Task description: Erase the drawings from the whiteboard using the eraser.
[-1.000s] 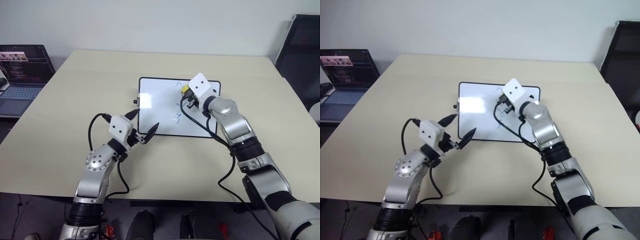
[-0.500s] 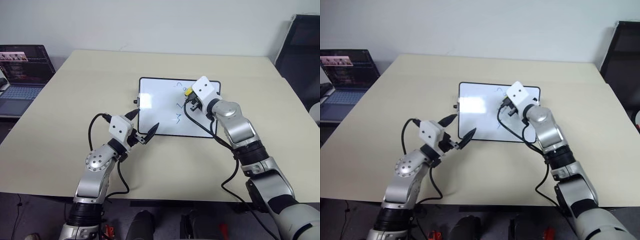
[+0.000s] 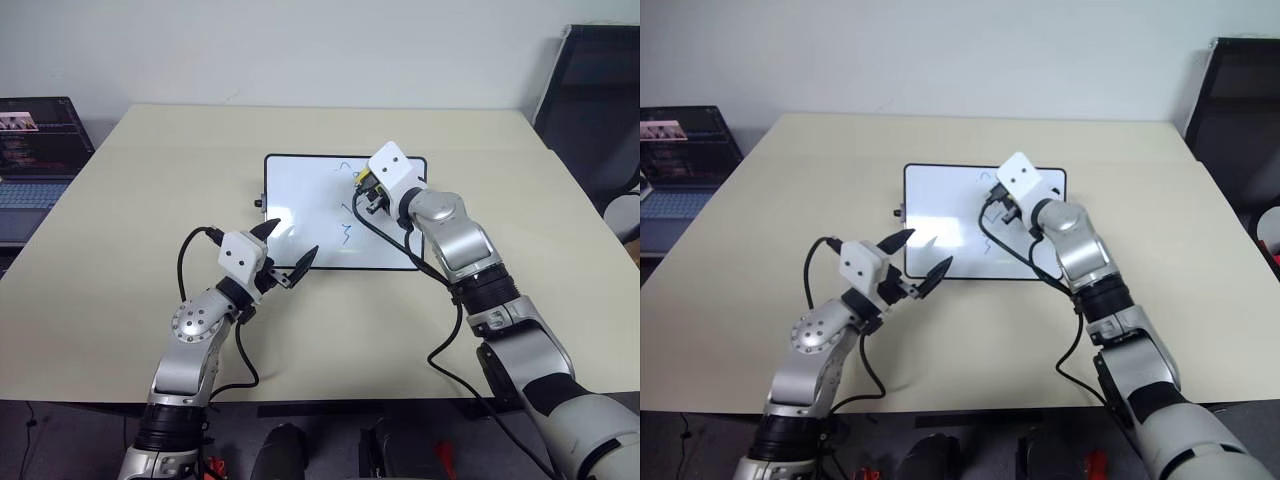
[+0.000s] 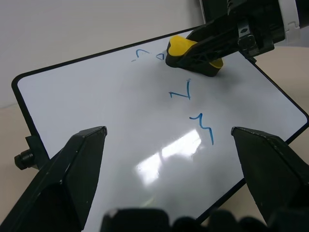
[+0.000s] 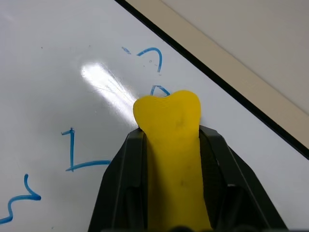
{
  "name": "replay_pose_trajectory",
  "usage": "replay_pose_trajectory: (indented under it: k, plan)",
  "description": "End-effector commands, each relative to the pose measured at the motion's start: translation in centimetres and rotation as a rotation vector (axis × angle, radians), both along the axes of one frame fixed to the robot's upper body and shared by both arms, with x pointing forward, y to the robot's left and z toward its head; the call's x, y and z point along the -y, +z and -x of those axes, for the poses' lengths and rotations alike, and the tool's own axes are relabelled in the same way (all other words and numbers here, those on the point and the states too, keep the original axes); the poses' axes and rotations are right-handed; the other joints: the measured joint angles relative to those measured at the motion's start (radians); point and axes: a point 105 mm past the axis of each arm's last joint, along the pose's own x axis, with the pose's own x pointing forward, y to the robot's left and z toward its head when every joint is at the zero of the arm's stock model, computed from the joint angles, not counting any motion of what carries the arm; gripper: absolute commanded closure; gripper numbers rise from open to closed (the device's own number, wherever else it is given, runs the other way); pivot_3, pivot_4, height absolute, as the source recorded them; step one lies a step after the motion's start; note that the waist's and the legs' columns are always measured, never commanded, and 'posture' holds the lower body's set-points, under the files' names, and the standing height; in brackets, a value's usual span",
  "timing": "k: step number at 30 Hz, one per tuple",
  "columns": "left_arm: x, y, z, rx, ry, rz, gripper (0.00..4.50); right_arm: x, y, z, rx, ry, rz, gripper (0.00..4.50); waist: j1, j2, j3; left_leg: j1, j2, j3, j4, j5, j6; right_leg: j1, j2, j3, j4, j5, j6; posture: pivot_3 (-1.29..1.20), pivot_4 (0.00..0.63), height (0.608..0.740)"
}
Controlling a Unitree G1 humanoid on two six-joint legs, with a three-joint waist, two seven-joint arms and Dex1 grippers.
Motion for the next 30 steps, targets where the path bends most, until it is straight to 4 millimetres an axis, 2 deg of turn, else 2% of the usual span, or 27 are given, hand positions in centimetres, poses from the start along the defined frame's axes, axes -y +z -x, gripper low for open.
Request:
replay_pose_trajectory:
  k: [1,11,18,22,30]
  plan:
    - [0.0,1.4,0.4,0.063,-0.002,0.000,0.00,-1.0,0.3,-0.1,0.004,0.009,0.002,3.41,-0.001,0.000,0.000,0.000,0.000,0.000,0.000,0.000,0.000,0.000,0.000,0.000,0.000,0.000,0.000,0.00,0.150,0.740]
    - [-0.2,1.4,0.4,0.062,0.006,0.000,0.00,-2.9,0.6,0.1,0.007,0.044,-0.020,3.41,-0.006,0.000,0.000,0.000,0.000,0.000,-0.001,0.000,0.000,0.000,0.000,0.001,0.000,0.000,0.000,0.00,0.150,0.740]
    - [-0.3,1.3,0.3,0.061,0.006,0.000,0.00,-4.1,1.7,0.3,0.029,0.069,-0.060,3.41,-0.005,0.000,0.000,0.000,0.000,0.000,-0.002,0.000,0.000,0.000,0.000,0.001,0.000,0.000,0.000,0.00,0.150,0.740]
    - [-0.1,1.3,0.3,0.059,0.002,0.002,0.00,-3.3,3.0,0.5,0.067,0.054,-0.090,3.41,-0.003,0.000,0.001,-0.001,0.000,0.000,-0.003,0.000,0.000,-0.001,-0.001,0.000,-0.001,0.000,0.000,0.00,0.150,0.740]
    - [0.5,1.4,-0.1,0.062,-0.017,0.008,0.00,-2.6,3.9,0.5,0.114,0.042,-0.081,3.41,0.004,0.001,0.002,-0.006,-0.001,-0.001,-0.006,0.000,0.000,-0.005,-0.001,-0.001,-0.006,0.000,0.000,0.00,0.150,0.740]
